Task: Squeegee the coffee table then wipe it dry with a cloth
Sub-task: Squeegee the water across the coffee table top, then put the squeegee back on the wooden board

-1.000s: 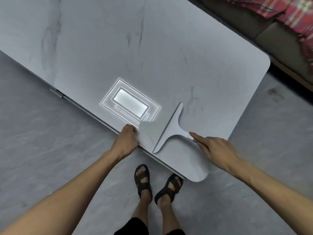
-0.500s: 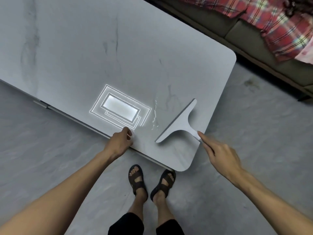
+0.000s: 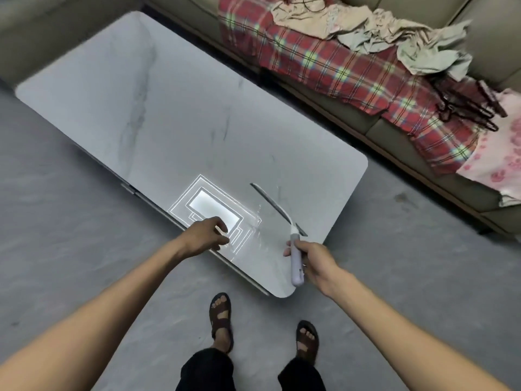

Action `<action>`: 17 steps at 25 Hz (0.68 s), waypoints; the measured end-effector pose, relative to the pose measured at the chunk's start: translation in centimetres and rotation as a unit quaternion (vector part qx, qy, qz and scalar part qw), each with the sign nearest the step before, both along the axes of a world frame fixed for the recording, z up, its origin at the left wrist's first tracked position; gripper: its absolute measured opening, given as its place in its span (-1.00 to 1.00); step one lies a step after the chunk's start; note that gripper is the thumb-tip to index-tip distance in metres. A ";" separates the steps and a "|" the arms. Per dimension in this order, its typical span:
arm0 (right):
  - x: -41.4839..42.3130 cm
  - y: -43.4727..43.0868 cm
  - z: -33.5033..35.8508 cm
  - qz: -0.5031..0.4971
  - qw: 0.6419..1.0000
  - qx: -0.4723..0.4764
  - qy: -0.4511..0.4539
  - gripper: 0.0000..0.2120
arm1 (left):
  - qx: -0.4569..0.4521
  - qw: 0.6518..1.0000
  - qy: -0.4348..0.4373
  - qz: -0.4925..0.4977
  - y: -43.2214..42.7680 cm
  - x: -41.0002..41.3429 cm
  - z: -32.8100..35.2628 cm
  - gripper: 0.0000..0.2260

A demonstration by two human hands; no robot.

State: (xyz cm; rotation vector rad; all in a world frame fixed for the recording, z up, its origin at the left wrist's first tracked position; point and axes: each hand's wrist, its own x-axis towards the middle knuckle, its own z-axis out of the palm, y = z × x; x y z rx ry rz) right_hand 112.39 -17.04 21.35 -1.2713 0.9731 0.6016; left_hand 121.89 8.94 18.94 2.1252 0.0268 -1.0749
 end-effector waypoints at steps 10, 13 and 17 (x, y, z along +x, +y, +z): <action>-4.0 -1.7 10.7 0.242 0.960 0.120 -0.068 -0.92 | -0.041 0.984 -0.034 0.167 -8.1 -17.5 16.7 -0.71; -8.0 -1.0 13.5 0.326 0.934 0.133 -0.064 -0.91 | -0.032 0.976 -0.049 0.212 -10.5 -25.5 19.6 -0.72; -16.2 1.6 15.8 0.422 0.891 0.150 -0.068 -0.92 | -0.040 0.944 -0.066 0.322 -11.0 -37.4 21.7 -0.82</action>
